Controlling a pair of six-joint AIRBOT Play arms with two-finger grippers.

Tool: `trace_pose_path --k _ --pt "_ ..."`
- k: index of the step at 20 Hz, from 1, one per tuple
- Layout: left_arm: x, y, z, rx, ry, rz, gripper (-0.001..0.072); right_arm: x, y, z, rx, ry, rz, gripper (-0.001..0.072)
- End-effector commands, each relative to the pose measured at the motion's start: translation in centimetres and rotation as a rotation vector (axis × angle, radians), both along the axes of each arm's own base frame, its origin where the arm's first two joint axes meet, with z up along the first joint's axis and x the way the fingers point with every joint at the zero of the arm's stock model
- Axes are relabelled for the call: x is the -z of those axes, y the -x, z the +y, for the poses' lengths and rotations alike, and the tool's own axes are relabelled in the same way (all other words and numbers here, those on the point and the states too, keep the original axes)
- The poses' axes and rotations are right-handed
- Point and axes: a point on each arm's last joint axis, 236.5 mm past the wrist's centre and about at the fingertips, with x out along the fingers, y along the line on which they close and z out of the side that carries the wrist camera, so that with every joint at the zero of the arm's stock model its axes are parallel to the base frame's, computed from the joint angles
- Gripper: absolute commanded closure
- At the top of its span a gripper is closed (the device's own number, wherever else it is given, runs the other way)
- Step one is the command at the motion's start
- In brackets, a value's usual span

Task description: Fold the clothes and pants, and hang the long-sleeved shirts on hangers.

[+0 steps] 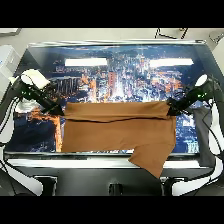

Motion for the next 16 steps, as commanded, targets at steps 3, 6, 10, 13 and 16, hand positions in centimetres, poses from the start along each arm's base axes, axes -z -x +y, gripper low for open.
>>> trace_pose_path --k 3,6,10,13,16 --pt "1.7 1.0 0.7 0.011 -0.058 0.025 0.0682 0.4 3.0 -0.5 -0.034 0.020 0.113 0.0671" --pt "3.6 1.7 0.3 -0.014 -0.066 0.044 0.0682 1.4 3.8 -0.3 -0.029 0.014 0.140 0.0669" --pt "2.5 1.1 -1.3 -0.056 0.021 0.029 0.0281 0.9 1.9 -0.7 -0.017 0.034 0.050 0.0281" --pt "-1.1 -0.5 0.5 -0.099 0.029 -0.062 0.0227 -3.5 1.3 -2.7 -0.033 0.039 -0.007 0.0200" --pt "-3.8 1.0 4.2 -0.131 -0.066 -0.120 0.0227 -6.0 5.0 -6.3 0.080 0.019 0.063 0.0163"
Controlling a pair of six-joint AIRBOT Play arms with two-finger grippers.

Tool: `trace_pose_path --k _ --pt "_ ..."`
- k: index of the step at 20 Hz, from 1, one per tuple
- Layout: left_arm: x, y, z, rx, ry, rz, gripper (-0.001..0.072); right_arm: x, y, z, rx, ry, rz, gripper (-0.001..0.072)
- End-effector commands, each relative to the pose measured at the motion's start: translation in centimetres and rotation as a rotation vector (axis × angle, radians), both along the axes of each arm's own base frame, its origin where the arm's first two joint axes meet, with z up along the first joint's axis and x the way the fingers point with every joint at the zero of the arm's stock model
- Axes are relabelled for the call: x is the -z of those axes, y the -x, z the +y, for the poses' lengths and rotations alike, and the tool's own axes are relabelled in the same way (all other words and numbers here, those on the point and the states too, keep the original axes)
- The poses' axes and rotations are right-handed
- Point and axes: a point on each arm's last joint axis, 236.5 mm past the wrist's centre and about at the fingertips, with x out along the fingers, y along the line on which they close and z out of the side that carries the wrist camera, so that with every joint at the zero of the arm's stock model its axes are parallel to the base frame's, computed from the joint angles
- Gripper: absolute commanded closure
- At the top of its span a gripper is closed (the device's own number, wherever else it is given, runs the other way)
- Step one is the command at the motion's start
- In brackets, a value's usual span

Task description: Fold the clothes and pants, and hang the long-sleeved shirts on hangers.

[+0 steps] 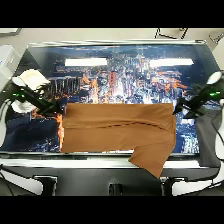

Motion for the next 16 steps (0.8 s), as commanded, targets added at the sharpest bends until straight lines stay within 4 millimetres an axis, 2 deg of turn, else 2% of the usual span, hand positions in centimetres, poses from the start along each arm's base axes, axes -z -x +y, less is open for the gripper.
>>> trace_pose_path --k 1,3,6,7,8,10,14,16 --pt "-2.0 2.6 3.1 -0.018 -0.091 -0.035 0.0228 -2.4 4.2 -2.6 0.076 -0.025 0.068 0.0163" --pt "-0.1 7.3 2.5 -0.014 -0.089 -0.001 0.0228 -1.2 7.2 -2.5 0.085 -0.014 0.098 0.0163" --pt "4.2 15.0 0.4 -0.011 -0.059 0.034 0.0233 0.8 10.3 -0.9 0.072 -0.026 0.110 0.0158" --pt "4.9 17.1 -0.5 0.011 -0.023 0.033 0.0286 1.1 11.2 -0.5 0.064 -0.035 0.124 0.0159" --pt "5.4 18.5 -1.2 0.022 0.010 0.035 0.0286 1.3 11.8 -0.2 0.051 -0.044 0.137 0.0162" --pt "6.3 19.4 -2.1 0.002 0.042 0.044 0.0286 1.2 12.4 0.1 0.046 -0.056 0.156 0.0164" --pt "6.5 17.9 -3.1 -0.065 0.073 0.005 0.0286 1.0 12.6 0.3 0.044 -0.067 0.163 0.0165" --pt "6.9 18.1 -3.3 -0.076 0.071 0.025 0.0311 1.0 12.6 0.3 0.044 -0.067 0.163 0.0165"
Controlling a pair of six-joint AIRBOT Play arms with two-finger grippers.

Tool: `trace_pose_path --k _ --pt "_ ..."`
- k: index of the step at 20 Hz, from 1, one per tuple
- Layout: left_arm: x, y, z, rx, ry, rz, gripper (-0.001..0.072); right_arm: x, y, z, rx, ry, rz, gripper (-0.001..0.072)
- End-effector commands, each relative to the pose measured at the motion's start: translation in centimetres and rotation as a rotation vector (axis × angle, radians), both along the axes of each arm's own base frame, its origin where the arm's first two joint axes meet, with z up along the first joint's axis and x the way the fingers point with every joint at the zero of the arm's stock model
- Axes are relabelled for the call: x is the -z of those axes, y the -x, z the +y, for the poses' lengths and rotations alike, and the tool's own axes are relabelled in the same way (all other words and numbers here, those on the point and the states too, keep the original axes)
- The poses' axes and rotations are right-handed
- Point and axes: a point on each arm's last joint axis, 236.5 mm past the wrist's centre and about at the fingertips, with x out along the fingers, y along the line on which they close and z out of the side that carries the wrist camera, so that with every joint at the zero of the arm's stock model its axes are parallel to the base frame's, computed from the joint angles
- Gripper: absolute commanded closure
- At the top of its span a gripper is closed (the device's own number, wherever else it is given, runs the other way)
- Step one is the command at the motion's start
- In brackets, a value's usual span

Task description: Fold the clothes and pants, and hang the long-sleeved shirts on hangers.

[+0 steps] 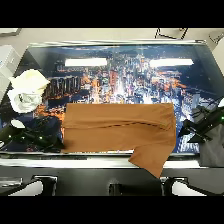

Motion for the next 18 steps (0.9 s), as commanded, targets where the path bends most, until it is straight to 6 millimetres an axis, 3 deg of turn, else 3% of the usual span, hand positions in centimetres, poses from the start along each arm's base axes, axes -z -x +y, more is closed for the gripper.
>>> trace_pose_path --k 1,2,5,6,8,11,12,15,18 --pt "0.9 0.3 -0.8 -0.029 0.015 0.011 0.0328 0.0 0.3 0.2 -0.004 -0.006 0.005 0.0165" --pt "1.3 0.5 -1.1 -0.036 0.011 0.025 0.0343 0.0 0.3 0.2 -0.004 -0.006 0.005 0.0165" --pt "2.0 0.2 -1.4 -0.061 -0.013 0.028 0.0648 0.0 0.3 0.2 -0.003 -0.004 0.003 0.0165" --pt "2.0 0.2 -1.5 -0.057 -0.011 0.026 0.0680 0.2 0.6 0.3 -0.002 -0.001 -0.001 0.0165" --pt "1.9 0.2 -1.5 -0.058 -0.009 0.027 0.0681 1.7 2.3 0.7 -0.007 0.008 0.008 0.0155" --pt "1.8 0.0 -1.5 -0.059 -0.011 0.017 0.0681 5.2 6.1 3.1 -0.019 -0.052 0.072 0.0146" --pt "1.7 0.0 -1.5 -0.058 -0.012 0.013 0.0681 6.1 6.5 3.8 -0.020 -0.076 0.064 0.0147" --pt "1.5 -0.1 -1.5 -0.058 -0.013 0.007 0.0681 7.9 6.3 5.0 0.013 -0.099 0.014 0.0158" --pt "1.4 -0.1 -1.5 -0.057 -0.011 0.005 0.0681 8.6 5.3 6.4 0.070 -0.138 -0.031 0.0189"
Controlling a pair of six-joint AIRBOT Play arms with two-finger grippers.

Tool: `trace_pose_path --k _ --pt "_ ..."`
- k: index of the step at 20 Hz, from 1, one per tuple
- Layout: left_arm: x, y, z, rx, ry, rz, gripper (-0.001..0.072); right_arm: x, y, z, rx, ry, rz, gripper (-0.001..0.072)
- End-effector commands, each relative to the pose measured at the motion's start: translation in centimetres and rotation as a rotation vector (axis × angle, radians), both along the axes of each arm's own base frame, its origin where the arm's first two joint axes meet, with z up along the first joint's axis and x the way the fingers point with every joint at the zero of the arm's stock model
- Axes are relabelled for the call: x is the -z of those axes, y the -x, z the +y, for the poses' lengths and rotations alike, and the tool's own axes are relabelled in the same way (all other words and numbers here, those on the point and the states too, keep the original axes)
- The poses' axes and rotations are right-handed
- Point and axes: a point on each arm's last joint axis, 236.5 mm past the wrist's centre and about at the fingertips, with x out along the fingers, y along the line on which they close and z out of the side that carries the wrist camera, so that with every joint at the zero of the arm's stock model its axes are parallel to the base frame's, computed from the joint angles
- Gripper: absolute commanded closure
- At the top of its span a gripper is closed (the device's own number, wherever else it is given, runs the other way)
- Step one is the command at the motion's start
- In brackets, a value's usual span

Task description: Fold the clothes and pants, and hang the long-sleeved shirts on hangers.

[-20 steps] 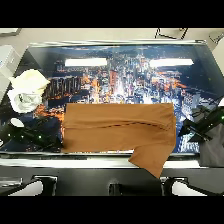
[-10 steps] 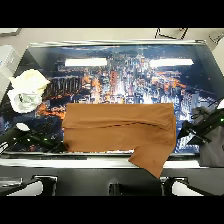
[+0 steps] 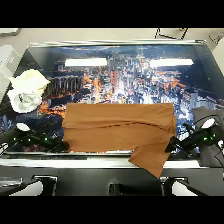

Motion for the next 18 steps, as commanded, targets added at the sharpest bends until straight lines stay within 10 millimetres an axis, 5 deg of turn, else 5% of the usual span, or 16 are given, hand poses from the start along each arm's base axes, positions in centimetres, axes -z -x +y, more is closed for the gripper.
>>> trace_pose_path --k 1,3,5,8,10,14,18 --pt "-0.2 0.0 0.0 0.004 0.002 -0.001 0.0681 1.5 -0.6 1.5 0.062 -0.032 -0.050 0.0194" --pt "-0.1 0.0 0.0 0.004 0.001 -0.001 0.0681 2.1 0.0 1.8 0.070 -0.031 -0.042 0.0303" --pt "-0.2 0.0 0.1 -0.001 0.001 -0.002 0.0681 2.0 -0.1 1.8 0.066 -0.034 -0.043 0.0671" --pt "-1.3 -1.0 0.8 -0.003 0.019 -0.025 0.0681 -0.5 -1.5 2.2 -0.015 -0.109 -0.101 0.0673" --pt "-3.2 -2.7 1.8 -0.006 0.026 -0.063 0.0681 -2.9 -4.1 1.2 -0.030 -0.096 -0.163 0.0674" --pt "-6.5 -9.4 3.4 -0.007 -0.042 -0.233 0.0681 -7.8 -13.0 -0.4 -0.054 0.025 -0.382 0.0674" --pt "-7.5 -17.2 4.3 -0.018 -0.068 -0.292 0.0680 -8.1 -21.7 -0.3 -0.105 0.123 -0.468 0.0673"
